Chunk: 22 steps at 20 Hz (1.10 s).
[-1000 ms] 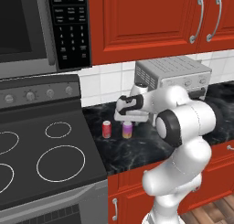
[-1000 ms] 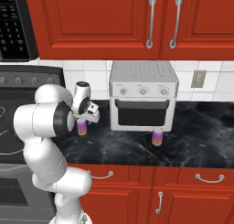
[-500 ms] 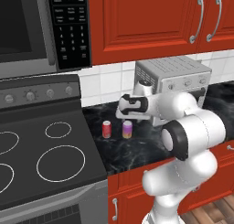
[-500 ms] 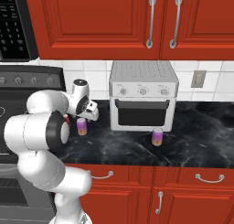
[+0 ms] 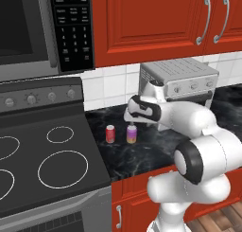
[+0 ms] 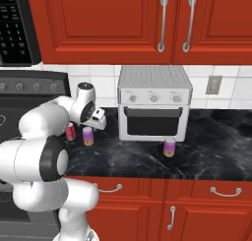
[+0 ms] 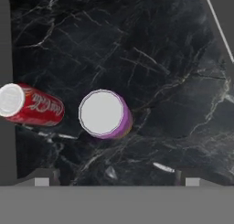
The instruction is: Four empty soda cans are scattered around the kitchen. Gather all the cans and cluster them next to the stove for recycling.
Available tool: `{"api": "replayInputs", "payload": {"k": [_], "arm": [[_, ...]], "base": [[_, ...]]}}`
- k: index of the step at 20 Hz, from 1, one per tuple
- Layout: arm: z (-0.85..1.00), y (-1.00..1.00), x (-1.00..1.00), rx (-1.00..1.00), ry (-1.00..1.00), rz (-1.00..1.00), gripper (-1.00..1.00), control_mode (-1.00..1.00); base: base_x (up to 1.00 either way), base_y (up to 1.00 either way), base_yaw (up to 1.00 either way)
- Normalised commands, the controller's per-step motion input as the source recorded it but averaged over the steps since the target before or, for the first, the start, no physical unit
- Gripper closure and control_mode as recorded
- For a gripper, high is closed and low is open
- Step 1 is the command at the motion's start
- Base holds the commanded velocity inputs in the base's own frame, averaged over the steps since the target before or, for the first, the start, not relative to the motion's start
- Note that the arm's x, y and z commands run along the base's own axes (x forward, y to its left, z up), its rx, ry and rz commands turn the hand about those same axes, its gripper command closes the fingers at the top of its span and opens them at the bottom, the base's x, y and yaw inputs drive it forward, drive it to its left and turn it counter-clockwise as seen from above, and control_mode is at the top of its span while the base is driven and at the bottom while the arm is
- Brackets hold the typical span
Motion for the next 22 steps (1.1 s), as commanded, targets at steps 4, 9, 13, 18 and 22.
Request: {"api": "replayInputs", "payload": {"k": [4,9,13,18,22], "arm": [[0.20,-0.23,-0.31,0.00,0.00,0.00,-1.00,-1.00],[0.13,-0.28,-0.34,0.00,0.02,0.00,-1.00,-1.00],[0.07,-0.34,-0.35,0.00,0.00,0.00,-1.00,-1.00],[0.03,-0.38,-0.35,-0.05,-0.01,0.05,-1.00,-1.00],[0.07,-0.35,-0.21,-0.05,0.00,0.01,-1.00,-1.00]], "base": [[0.00,0.00,0.00],[0.00,0.00,0.00],[0.00,0.00,0.00],[0.00,0.00,0.00],[0.00,0.00,0.00]]}}
